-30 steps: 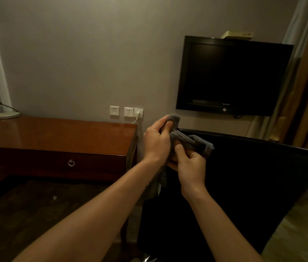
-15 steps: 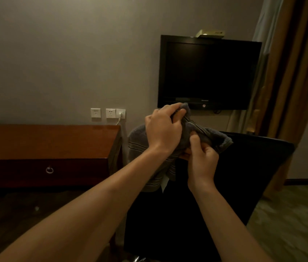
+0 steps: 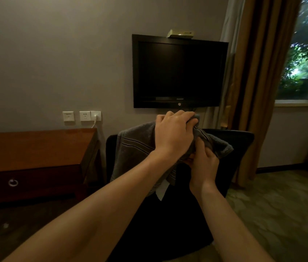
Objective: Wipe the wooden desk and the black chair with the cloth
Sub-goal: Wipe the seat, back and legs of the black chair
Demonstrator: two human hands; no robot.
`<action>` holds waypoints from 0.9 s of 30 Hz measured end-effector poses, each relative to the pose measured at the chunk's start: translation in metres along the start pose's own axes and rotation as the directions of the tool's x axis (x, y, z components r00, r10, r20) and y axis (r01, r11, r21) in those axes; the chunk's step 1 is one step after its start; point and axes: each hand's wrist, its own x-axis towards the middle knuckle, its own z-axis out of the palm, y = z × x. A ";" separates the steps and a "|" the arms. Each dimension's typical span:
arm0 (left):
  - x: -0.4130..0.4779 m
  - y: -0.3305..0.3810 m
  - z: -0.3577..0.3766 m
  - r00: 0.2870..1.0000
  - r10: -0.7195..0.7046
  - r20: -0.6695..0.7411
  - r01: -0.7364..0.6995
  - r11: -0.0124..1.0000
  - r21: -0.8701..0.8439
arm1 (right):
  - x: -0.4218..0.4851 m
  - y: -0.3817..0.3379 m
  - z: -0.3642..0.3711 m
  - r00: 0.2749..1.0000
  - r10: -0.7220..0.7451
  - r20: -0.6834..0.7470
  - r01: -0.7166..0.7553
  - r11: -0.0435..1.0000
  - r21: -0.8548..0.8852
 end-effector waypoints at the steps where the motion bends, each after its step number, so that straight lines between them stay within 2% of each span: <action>1: -0.001 0.004 0.005 1.000 0.013 0.007 -0.013 1.000 0.011 | 0.003 -0.001 -0.004 1.000 0.021 0.006 -0.021 1.000 0.013; 5: -0.005 0.011 0.022 0.997 0.080 -0.004 -0.079 0.992 0.094 | 0.013 0.000 -0.017 0.992 0.116 0.041 -0.119 0.991 0.063; 11: -0.009 0.010 0.025 0.985 0.169 0.044 -0.174 0.968 0.180 | 0.015 0.009 -0.027 0.986 0.132 0.098 -0.143 0.982 0.121; 17: -0.011 -0.008 -0.018 0.993 0.012 0.119 -0.036 0.980 0.196 | -0.003 0.009 -0.013 0.990 0.077 0.118 -0.082 0.996 0.041; 21: -0.029 -0.040 -0.051 0.993 -0.118 0.027 0.103 0.944 0.313 | -0.024 0.014 0.006 0.984 0.057 0.170 -0.048 0.997 -0.056; 23: -0.037 -0.053 -0.063 0.986 -0.166 0.027 0.155 0.956 0.250 | -0.034 0.018 0.018 0.983 0.046 0.179 -0.033 0.997 -0.076; 27: -0.042 -0.062 -0.078 0.983 -0.178 0.041 0.169 0.971 0.170 | -0.049 0.026 0.036 0.981 0.044 0.187 -0.024 0.994 -0.109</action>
